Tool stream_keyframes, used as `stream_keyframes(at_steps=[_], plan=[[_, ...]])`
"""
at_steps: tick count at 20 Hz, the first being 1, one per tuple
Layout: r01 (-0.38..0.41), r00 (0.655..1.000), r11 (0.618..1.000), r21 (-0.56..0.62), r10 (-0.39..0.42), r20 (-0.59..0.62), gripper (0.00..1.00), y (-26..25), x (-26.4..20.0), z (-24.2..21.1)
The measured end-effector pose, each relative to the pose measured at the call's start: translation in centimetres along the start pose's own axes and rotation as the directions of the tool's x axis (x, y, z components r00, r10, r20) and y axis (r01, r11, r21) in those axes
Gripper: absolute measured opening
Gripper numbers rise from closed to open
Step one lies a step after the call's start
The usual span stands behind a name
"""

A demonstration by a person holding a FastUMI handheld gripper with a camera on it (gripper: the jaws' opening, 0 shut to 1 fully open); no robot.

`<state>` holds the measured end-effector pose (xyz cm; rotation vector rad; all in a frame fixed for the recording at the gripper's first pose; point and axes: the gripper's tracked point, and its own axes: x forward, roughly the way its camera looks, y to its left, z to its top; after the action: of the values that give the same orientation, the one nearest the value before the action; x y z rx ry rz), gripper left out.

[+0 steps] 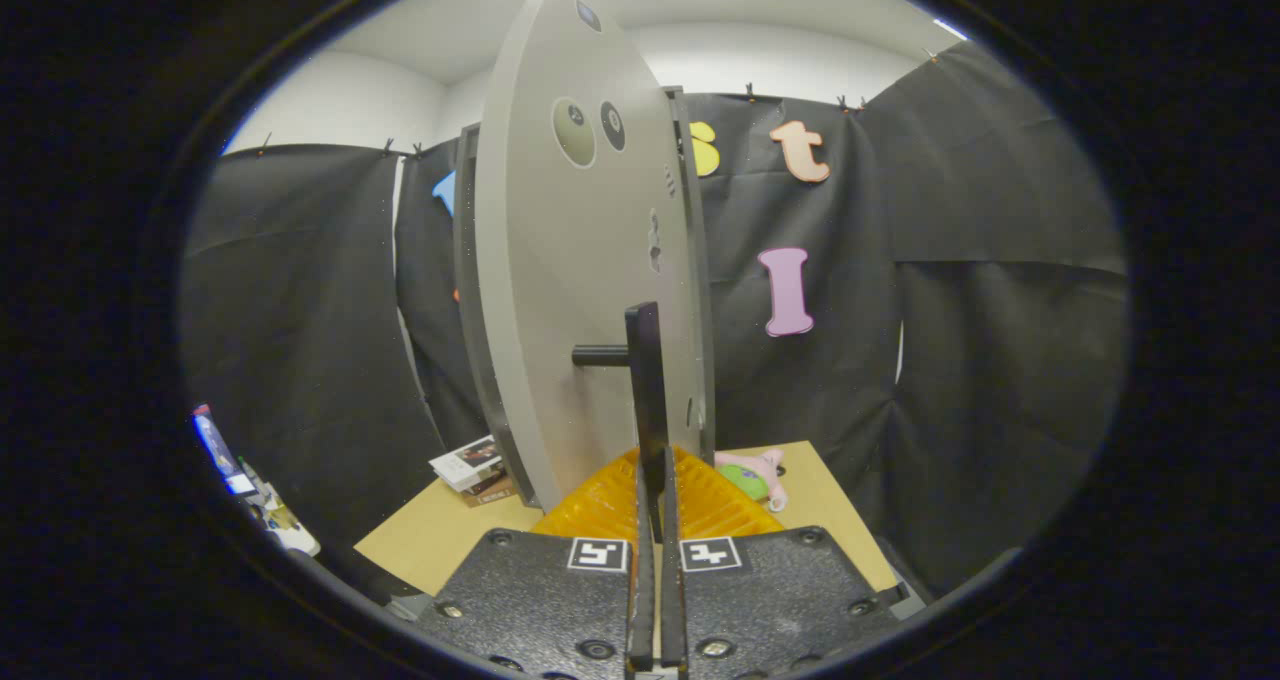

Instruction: Open the shoe cabinet door, grab the shoes and put them into the shoe cabinet, then close the shoe cabinet door.

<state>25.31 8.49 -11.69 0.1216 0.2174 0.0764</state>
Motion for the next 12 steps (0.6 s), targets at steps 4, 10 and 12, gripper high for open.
stream_keyframes(at_steps=[4,10,12], plan=[[0.062,0.998,0.998,0.031,-0.063,0.007,0.04,-1.6,0.0,0.0],[0.116,0.993,0.989,0.089,-0.118,0.01,0.04,-2.9,0.1,0.2],[0.117,0.993,0.99,0.079,-0.118,0.012,0.04,-2.9,0.1,0.3]])
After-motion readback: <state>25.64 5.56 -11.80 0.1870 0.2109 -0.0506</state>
